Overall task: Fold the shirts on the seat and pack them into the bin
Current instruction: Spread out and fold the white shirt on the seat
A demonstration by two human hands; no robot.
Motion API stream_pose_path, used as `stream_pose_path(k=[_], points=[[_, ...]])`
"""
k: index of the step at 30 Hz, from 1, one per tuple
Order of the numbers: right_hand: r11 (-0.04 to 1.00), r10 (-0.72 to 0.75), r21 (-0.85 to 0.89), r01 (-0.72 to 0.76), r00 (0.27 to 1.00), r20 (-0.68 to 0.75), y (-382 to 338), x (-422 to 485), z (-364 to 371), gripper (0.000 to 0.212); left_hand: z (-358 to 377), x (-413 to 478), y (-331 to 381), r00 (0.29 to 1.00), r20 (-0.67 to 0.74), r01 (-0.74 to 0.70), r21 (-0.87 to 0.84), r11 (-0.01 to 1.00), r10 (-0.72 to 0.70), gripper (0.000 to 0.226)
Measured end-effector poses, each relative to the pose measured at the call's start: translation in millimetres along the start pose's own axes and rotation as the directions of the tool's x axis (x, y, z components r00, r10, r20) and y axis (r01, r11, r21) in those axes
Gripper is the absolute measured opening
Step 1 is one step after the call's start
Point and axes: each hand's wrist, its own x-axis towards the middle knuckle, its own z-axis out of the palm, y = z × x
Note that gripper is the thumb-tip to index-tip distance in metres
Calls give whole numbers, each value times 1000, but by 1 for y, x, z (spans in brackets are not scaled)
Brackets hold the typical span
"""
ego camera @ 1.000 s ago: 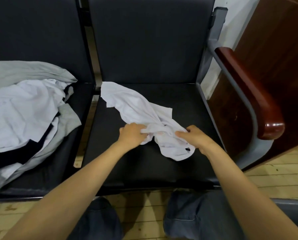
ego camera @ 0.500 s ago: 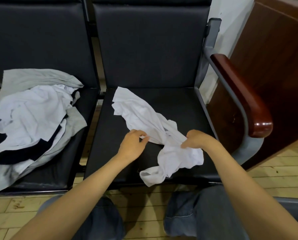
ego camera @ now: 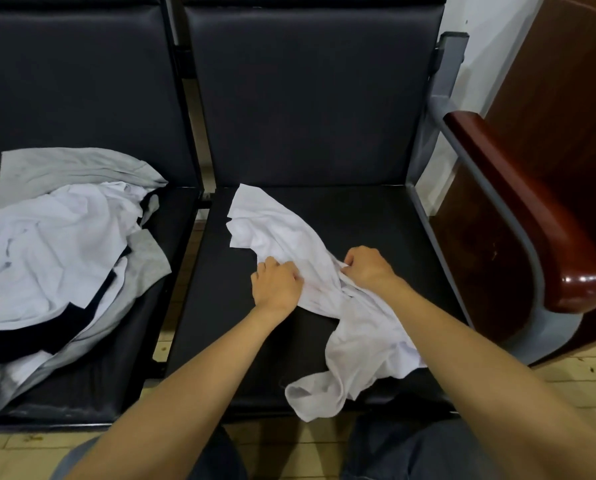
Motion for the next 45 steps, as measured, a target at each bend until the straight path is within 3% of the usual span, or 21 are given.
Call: stream_pose_path(k=[5, 8, 10, 13, 16, 18, 20, 22, 24, 26, 28, 30, 32, 33, 35, 37, 39, 41, 43, 45], points=[[974, 77, -226, -13, 958, 275, 21, -24, -17, 15, -23, -5, -39, 998, 52, -26, 117, 993, 20, 22], [997, 44, -74, -12, 896, 442, 23, -48, -21, 21, -27, -12, -33, 999, 9, -38, -8, 999, 38, 34], [987, 10, 143, -72, 921, 390, 17, -53, -22, 22, -24, -15, -17, 999, -36, -35, -169, 985, 30, 35], [940, 60, 331, -88, 994, 93, 9, -37, -14, 21, -12, -13, 2, 999, 24, 44, -290, 956, -38, 48], [888, 106, 446, -115, 993, 44, 0, -19, -2, 19, -4, -5, 3, 992, -41, 96, -342, 935, -117, 67], [897, 81, 431, -100, 995, 63, -7, -8, 4, 23, -5, 5, -1, 978, -85, 145, -372, 917, -190, 72], [929, 51, 361, -80, 995, 90, -14, 2, 9, 28, -8, 17, -8, 967, -39, 223, -348, 911, -252, 65], [944, 42, 318, -83, 990, 132, -16, 7, 9, 32, -11, 27, -20, 972, 20, 230, -303, 925, -235, 52], [930, 19, 356, -93, 978, 206, -12, 5, 4, 33, -15, 32, -32, 978, 35, 204, -362, 910, -205, 40], [936, -51, 348, -48, 962, 270, -4, -4, -2, 34, -20, 29, -40, 973, 21, 208, -521, 828, -232, 33], [971, -102, 236, 30, 948, 301, -2, -17, 0, 32, -25, 24, -43, 972, -16, 176, -615, 768, -236, 29], [986, -111, 148, 76, 962, 249, -3, -24, 8, 28, -28, 19, -42, 969, 3, 180, -700, 691, -249, 28], [980, -57, 197, 31, 990, 126, -4, -26, 7, 21, -33, 16, -41, 957, 59, 227, -764, 605, -284, 26], [966, 17, 257, -25, 999, 32, -1, -26, 2, 21, -37, 15, -44, 955, 47, 230, -744, 627, -294, 25], [943, 162, 319, -98, 970, -179, 16, -29, -13, 23, -45, 15, -60, 952, -52, 208, -608, 766, -300, 26], [963, 220, 214, -163, 934, -281, 40, -36, -25, 12, -50, 14, -79, 941, -116, 230, -467, 854, -317, 34], [966, 252, -4, -257, 953, -165, 55, -45, -28, 12, -45, 12, -89, 921, -155, 295, -321, 900, -357, 47], [952, 268, -141, -271, 962, -43, 60, -49, -24, 20, -37, 5, -82, 930, -258, 231, -143, 962, -262, 57], [981, 185, -60, -186, 983, -11, 53, -46, -20, 46, -30, -3, -64, 959, -281, 27, -79, 996, -48, 51], [987, 60, 156, -49, 996, -66, 38, -39, -13, 45, -25, -13, -44, 982, -169, -104, -102, 989, 86, 43]])
